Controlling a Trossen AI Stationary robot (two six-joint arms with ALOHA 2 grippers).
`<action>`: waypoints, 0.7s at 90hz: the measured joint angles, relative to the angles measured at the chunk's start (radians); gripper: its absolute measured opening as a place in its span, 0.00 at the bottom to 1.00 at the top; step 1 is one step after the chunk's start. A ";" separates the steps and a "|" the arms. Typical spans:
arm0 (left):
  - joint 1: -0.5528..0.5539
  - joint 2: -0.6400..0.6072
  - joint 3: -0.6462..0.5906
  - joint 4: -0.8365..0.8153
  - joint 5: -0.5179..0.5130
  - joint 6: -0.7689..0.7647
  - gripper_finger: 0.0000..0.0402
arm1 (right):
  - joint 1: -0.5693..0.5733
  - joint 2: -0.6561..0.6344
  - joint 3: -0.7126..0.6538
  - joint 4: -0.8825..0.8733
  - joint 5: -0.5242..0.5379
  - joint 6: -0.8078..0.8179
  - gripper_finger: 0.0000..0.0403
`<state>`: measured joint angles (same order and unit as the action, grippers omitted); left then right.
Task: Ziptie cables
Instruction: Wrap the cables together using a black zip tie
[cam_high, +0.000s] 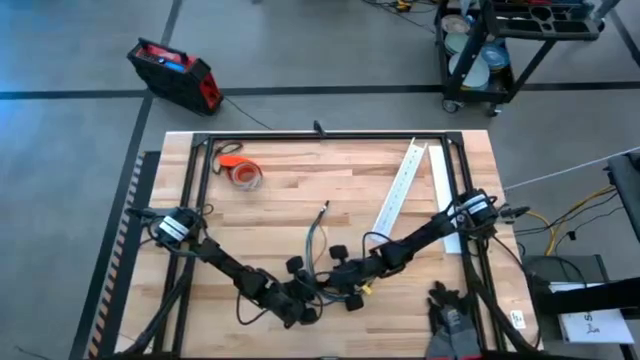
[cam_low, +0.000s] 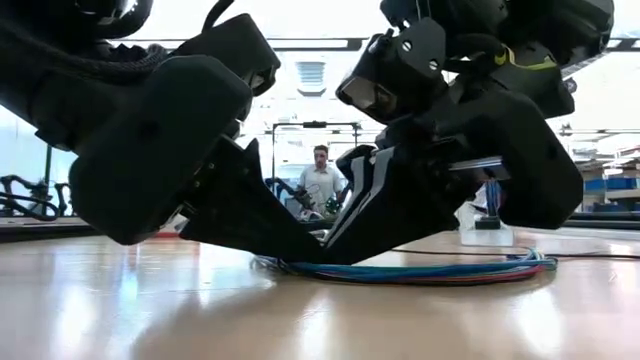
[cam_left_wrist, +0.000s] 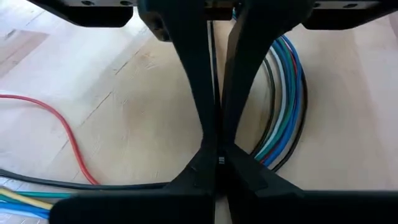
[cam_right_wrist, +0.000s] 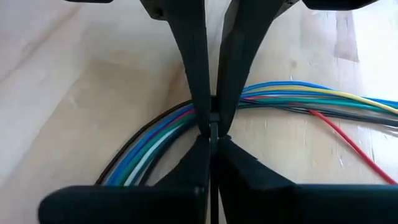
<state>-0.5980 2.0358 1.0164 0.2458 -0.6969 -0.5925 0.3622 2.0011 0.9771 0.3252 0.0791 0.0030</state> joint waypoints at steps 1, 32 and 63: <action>0.000 -0.001 0.000 -0.001 0.000 -0.002 0.00 | 0.000 -0.001 0.000 -0.007 0.000 -0.001 0.01; -0.003 -0.009 -0.009 -0.031 0.000 -0.053 0.00 | 0.005 -0.089 -0.064 -0.096 0.010 -0.003 0.00; 0.000 -0.031 -0.014 -0.020 0.021 -0.062 0.07 | 0.007 -0.158 -0.112 -0.163 -0.006 0.013 0.07</action>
<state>-0.5985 2.0046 1.0028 0.2256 -0.6759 -0.6549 0.3694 1.8432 0.8654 0.1617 0.0732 0.0157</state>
